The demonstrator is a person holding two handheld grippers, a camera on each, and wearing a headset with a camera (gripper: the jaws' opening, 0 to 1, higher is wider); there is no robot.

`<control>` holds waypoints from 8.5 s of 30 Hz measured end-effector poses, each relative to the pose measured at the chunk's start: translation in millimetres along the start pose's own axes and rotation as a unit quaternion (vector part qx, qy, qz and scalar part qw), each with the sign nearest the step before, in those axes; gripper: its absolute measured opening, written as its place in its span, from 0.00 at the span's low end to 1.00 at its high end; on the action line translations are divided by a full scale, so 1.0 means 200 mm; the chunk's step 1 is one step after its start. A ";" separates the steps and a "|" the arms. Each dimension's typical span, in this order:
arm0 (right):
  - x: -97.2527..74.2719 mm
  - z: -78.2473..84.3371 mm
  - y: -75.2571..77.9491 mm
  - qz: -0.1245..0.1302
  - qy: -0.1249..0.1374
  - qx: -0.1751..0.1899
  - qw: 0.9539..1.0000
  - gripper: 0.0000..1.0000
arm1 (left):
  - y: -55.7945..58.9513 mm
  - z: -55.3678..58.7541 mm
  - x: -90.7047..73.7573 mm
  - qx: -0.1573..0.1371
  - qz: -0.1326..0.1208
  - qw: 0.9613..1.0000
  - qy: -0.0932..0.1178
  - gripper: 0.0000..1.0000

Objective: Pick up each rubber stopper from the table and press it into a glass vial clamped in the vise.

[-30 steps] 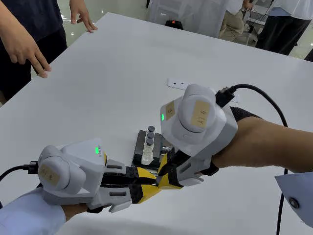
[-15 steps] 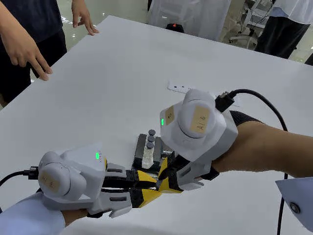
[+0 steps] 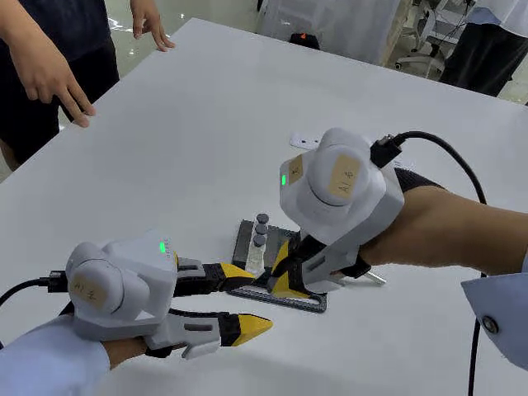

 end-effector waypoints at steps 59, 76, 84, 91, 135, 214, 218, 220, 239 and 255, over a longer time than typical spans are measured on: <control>0.16 0.06 0.32 0.043 -0.018 0.014 0.999 0.07 | -0.07 0.03 -0.02 -0.016 -0.029 0.999 -0.005 0.59; 0.22 0.07 0.35 0.038 -0.033 -0.003 0.999 0.07 | -0.17 0.05 -0.06 -0.054 -0.058 0.997 -0.012 0.76; 0.25 0.07 0.36 0.035 -0.042 -0.013 0.998 0.07 | -0.18 0.04 -0.06 -0.057 -0.062 0.996 -0.005 0.78; 0.26 0.07 0.37 0.034 -0.047 -0.018 0.998 0.07 | -0.19 0.04 -0.07 -0.060 -0.064 0.996 -0.002 0.77; 0.29 0.08 0.36 0.006 -0.113 -0.090 0.989 0.07 | -0.19 0.04 -0.07 -0.069 -0.063 0.996 0.004 0.75; 0.27 0.08 0.37 0.022 -0.062 -0.068 0.995 0.00 | -0.20 0.06 -0.07 -0.080 -0.062 0.995 0.002 0.73; 0.27 0.08 0.37 0.020 -0.061 -0.068 0.996 0.00 | -0.20 0.06 -0.07 -0.081 -0.063 0.995 0.003 0.73; 0.27 0.08 0.37 0.020 -0.061 -0.067 0.996 0.00 | -0.20 0.06 -0.07 -0.081 -0.063 0.995 0.004 0.73; 0.27 0.08 0.37 0.023 -0.072 -0.062 0.995 0.00 | -0.20 0.06 -0.06 -0.080 -0.062 0.995 0.003 0.73; 0.28 0.08 0.37 0.016 -0.101 -0.084 0.991 0.00 | -0.21 0.06 -0.06 -0.081 -0.063 0.995 0.005 0.73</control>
Point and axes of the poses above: the centre of the closed fingertips' face, and the gripper's own axes: x roughly forward along the fingers, y roughly to its right, z roughly out of its underside, the point moved 1 cm from there along -x, roughly backward along the fingers, and after that the axes turned 4 degrees about -x, right-handed, at the moved point
